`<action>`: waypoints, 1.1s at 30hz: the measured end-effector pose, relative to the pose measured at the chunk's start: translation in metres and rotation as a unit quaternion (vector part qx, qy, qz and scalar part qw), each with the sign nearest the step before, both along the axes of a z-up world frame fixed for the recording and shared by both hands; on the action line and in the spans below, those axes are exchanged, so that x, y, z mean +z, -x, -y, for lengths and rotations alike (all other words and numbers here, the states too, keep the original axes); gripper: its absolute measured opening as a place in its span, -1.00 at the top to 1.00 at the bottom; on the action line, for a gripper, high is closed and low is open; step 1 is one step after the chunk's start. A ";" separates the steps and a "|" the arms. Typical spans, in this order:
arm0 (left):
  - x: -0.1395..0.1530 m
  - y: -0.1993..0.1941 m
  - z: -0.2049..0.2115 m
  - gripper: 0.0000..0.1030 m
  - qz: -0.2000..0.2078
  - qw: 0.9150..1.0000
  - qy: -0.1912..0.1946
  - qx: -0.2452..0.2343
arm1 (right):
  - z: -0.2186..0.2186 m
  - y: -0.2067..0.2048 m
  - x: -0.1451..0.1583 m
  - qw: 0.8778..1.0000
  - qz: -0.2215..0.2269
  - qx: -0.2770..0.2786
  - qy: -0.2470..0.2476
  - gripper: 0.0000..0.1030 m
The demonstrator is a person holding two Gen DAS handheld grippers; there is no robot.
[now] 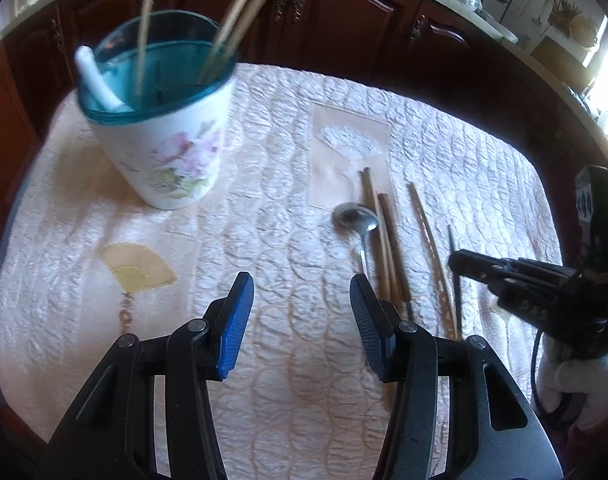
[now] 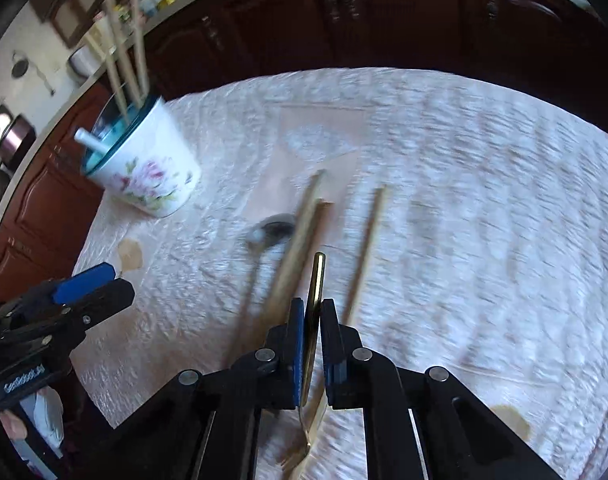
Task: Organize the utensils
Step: 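Lower the right gripper onto the gold fork handle and close on it, then hold the fork in the right gripper while the left gripper closes on the steel spoon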
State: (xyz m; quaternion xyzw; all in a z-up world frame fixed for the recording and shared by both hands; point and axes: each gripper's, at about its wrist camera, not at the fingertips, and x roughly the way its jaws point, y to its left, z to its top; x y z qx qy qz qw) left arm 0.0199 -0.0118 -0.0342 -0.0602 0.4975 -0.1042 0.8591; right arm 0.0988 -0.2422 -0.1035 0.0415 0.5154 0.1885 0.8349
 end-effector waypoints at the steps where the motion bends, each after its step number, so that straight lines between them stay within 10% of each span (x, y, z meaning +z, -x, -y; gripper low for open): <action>1: -0.002 -0.001 0.003 0.04 -0.003 1.000 0.003 -0.005 | 0.007 0.000 0.000 1.000 -0.002 -0.007 0.001 0.86; 33: -0.046 -0.062 0.076 0.04 -0.044 0.994 -0.061 -0.077 | 0.119 -0.005 -0.022 0.993 -0.057 -0.101 -0.020 0.85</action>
